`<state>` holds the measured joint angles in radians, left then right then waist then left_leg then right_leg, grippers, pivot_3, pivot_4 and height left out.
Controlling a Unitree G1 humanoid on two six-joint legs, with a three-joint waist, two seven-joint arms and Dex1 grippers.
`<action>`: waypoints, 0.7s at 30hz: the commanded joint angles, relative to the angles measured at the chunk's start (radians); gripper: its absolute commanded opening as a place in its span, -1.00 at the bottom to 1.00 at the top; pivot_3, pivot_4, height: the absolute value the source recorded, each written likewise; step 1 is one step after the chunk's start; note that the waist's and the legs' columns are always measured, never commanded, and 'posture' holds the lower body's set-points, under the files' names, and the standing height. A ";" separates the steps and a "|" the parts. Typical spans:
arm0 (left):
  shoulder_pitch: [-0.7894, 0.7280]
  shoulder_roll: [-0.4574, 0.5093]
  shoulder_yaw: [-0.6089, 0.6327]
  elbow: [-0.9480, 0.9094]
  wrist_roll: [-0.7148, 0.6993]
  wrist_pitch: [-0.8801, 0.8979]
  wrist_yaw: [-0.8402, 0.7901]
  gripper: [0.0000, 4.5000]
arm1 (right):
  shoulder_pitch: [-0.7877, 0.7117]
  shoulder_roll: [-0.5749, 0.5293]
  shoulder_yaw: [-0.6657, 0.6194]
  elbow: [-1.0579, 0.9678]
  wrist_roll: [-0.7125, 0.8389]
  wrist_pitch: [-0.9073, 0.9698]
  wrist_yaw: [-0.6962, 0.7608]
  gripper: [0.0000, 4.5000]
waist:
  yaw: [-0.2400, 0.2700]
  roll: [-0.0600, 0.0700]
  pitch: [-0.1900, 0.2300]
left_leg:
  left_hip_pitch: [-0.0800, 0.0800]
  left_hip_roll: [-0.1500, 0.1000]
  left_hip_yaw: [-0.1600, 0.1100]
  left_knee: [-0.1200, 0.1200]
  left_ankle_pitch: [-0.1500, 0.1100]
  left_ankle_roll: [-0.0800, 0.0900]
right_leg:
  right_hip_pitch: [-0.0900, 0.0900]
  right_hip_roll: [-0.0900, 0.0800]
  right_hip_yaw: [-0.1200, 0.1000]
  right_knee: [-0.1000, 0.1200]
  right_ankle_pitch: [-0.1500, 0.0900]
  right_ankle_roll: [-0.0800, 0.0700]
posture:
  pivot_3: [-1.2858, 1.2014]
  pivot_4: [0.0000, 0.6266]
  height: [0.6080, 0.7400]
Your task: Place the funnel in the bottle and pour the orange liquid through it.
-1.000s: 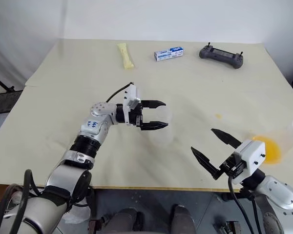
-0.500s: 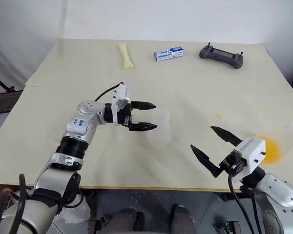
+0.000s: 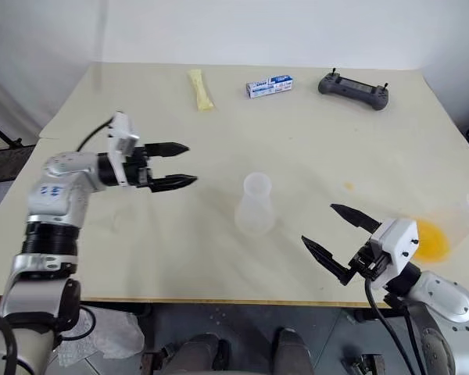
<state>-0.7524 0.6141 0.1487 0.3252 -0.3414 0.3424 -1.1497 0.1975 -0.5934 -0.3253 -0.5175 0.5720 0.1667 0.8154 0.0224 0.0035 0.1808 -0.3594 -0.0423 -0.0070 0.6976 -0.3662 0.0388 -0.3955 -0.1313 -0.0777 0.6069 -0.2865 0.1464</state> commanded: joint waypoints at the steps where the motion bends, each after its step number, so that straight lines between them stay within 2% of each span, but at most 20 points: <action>1: 0.092 0.036 0.124 -0.115 -0.068 0.002 0.071 1.00 | -0.022 -0.022 -0.007 0.010 0.022 0.006 0.021 1.00 | 0.000 0.000 0.000 | 0.000 0.000 0.000 0.000 0.000 0.000 | 0.000 0.000 0.000 0.000 0.000 0.000 | 0.03 -0.52 1.00; 6: 0.318 0.073 0.297 -0.283 -0.146 0.044 0.166 1.00 | -0.060 -0.038 0.013 0.050 0.034 0.028 0.054 1.00 | -0.002 0.000 0.000 | 0.000 0.000 -0.002 0.000 0.000 -0.001 | 0.001 -0.001 0.002 0.000 0.000 0.000 | 0.03 -0.52 1.00; 11: 0.630 0.061 0.513 -0.469 -0.242 0.068 0.216 1.00 | -0.094 -0.033 0.029 0.080 0.058 0.040 0.087 1.00 | -0.004 0.000 0.000 | 0.000 0.002 -0.005 -0.001 -0.001 -0.002 | 0.001 -0.002 0.005 -0.001 -0.001 -0.001 | 0.03 -0.52 1.00; 16: 0.806 -0.033 0.653 -0.569 -0.258 0.001 0.350 1.00 | -0.114 -0.039 0.049 0.089 0.080 0.054 0.130 1.00 | 0.005 0.001 0.000 | 0.001 0.002 -0.007 0.000 -0.002 -0.003 | 0.004 -0.003 0.005 -0.005 -0.001 -0.002 | 0.03 -0.52 1.00; 21: 0.965 -0.138 0.678 -0.706 -0.271 0.000 0.461 1.00 | -0.123 -0.039 0.057 0.093 0.087 0.065 0.153 1.00 | 0.000 0.000 0.000 | 0.001 0.002 -0.007 -0.001 -0.002 -0.003 | 0.004 -0.004 0.006 -0.006 -0.001 -0.002 | 0.03 -0.52 1.00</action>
<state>0.1809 0.4897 0.8043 -0.3084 -0.5875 0.3509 -0.7210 0.0814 -0.6222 -0.2677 -0.4171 0.6360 0.2297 0.9547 0.0228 0.0039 0.1809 -0.3586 -0.0402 -0.0144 0.6969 -0.3689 0.0357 -0.3913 -0.1356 -0.0711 0.6011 -0.2875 0.1445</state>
